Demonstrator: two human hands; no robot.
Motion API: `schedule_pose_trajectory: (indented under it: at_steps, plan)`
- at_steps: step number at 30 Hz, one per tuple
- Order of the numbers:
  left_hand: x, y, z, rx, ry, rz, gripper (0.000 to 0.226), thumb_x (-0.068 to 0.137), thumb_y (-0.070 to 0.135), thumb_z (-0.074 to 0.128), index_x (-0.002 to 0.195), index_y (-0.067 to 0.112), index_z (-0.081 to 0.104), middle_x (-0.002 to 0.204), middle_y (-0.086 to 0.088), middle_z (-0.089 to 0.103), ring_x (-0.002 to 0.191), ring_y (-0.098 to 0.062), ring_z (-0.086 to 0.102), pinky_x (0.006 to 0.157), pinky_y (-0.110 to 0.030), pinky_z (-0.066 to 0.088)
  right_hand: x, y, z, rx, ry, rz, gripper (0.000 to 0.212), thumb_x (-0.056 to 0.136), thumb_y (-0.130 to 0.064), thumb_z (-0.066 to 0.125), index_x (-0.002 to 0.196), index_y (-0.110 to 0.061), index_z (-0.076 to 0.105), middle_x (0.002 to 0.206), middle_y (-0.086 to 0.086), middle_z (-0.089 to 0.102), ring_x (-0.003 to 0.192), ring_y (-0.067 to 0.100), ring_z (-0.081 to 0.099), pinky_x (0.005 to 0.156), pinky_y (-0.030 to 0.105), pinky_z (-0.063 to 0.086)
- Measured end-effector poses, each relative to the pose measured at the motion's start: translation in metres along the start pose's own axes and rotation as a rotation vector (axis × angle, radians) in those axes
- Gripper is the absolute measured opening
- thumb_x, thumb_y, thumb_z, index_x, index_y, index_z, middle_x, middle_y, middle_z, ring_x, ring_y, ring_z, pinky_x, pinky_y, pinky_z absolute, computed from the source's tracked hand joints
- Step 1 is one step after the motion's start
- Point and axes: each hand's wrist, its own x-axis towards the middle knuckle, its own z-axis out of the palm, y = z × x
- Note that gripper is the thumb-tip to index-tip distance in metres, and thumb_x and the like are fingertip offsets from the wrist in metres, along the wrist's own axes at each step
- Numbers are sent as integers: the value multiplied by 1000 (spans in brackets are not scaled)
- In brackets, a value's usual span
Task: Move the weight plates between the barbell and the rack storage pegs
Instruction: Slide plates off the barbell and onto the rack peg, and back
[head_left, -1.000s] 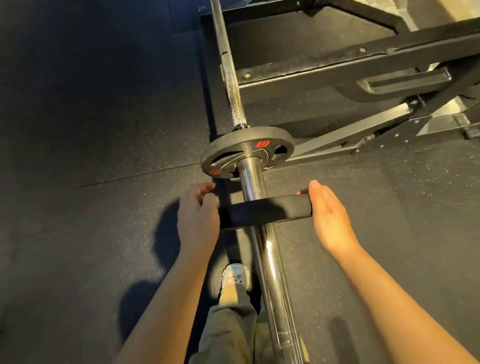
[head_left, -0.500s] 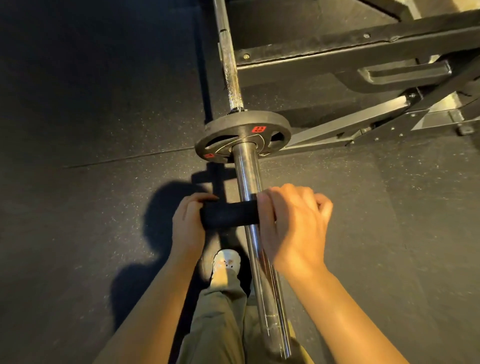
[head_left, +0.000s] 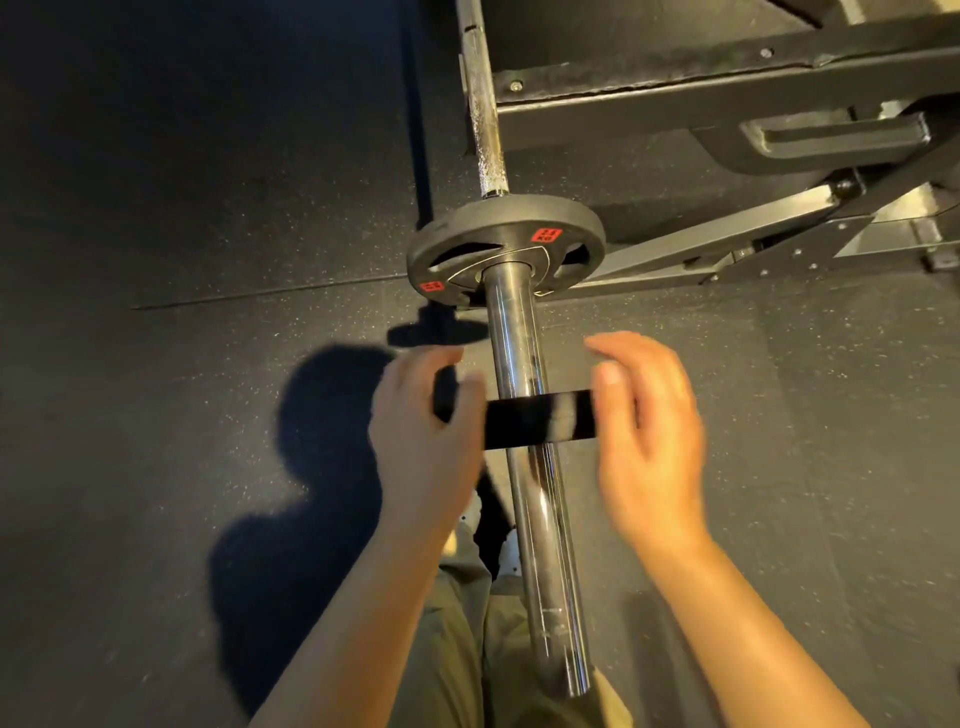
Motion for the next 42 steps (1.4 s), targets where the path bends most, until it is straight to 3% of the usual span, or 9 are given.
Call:
schedule_pose_trajectory:
  at_steps: [3, 9, 13, 17, 22, 25, 31, 38, 42]
  plan:
    - [-5, 9, 23, 195, 27, 230, 24, 89, 35, 33, 94, 34, 57, 104, 18, 53, 104, -5, 52, 104, -48, 35, 17, 25, -20, -22, -25, 396, 32, 102, -27, 36, 105, -10, 63, 96, -12, 57, 92, -2, 46, 77, 3, 31]
    - [-1, -13, 35, 184, 214, 385, 36, 95, 25, 32, 87, 18, 67, 81, 14, 58, 77, -3, 52, 78, -39, 49, 14, 51, -18, 143, -253, 889, 50, 100, -50, 29, 121, -18, 60, 109, -6, 55, 106, 12, 47, 90, 25, 27]
    - [1, -20, 31, 165, 215, 437, 38, 94, 23, 30, 86, 13, 66, 75, 1, 63, 69, -6, 51, 63, -35, 48, 10, 44, -15, 163, -192, 861, 40, 101, -44, 29, 96, -15, 56, 92, -5, 50, 96, 15, 44, 87, 29, 28]
    - [3, -36, 18, 12, 121, 357, 39, 93, 29, 28, 89, 10, 62, 77, -4, 62, 74, -11, 55, 70, -41, 50, 4, 38, -6, -33, -157, 624, 38, 98, -42, 26, 71, -21, 42, 79, -4, 46, 87, 20, 43, 81, 36, 33]
    - [-4, -38, 6, -149, 72, 36, 30, 90, 31, 31, 99, 18, 57, 87, 9, 59, 84, 0, 56, 81, -32, 47, -16, 28, -2, -179, -115, 296, 40, 97, -49, 24, 82, -18, 44, 87, -5, 49, 92, 14, 42, 88, 34, 36]
    - [-19, -10, 21, -6, 148, 56, 20, 91, 32, 35, 95, 29, 54, 89, 14, 57, 90, 4, 53, 93, -41, 44, -22, 27, -1, -281, -131, 204, 48, 95, -53, 16, 89, -17, 48, 91, -5, 47, 95, 17, 41, 91, 35, 37]
    - [-35, -3, 45, 176, 200, 218, 19, 92, 37, 37, 92, 34, 55, 101, 11, 58, 108, -12, 50, 103, -56, 30, -4, 46, -11, -256, -228, 248, 52, 96, -55, 12, 79, -18, 44, 80, -6, 47, 81, 16, 40, 79, 35, 35]
    - [-25, -37, 30, -76, 193, 197, 24, 96, 35, 31, 97, 31, 55, 95, 15, 53, 92, -18, 52, 86, -55, 44, 24, 78, -25, 47, -378, 776, 44, 100, -46, 30, 110, -15, 60, 115, 2, 59, 105, 18, 50, 91, 35, 34]
    - [-26, -56, 19, -106, 154, 127, 43, 97, 40, 23, 114, 15, 53, 106, 1, 55, 100, -13, 53, 91, -44, 46, 12, 65, -7, 117, -220, 806, 38, 97, -48, 36, 85, -17, 55, 102, 4, 58, 102, 26, 53, 86, 38, 37]
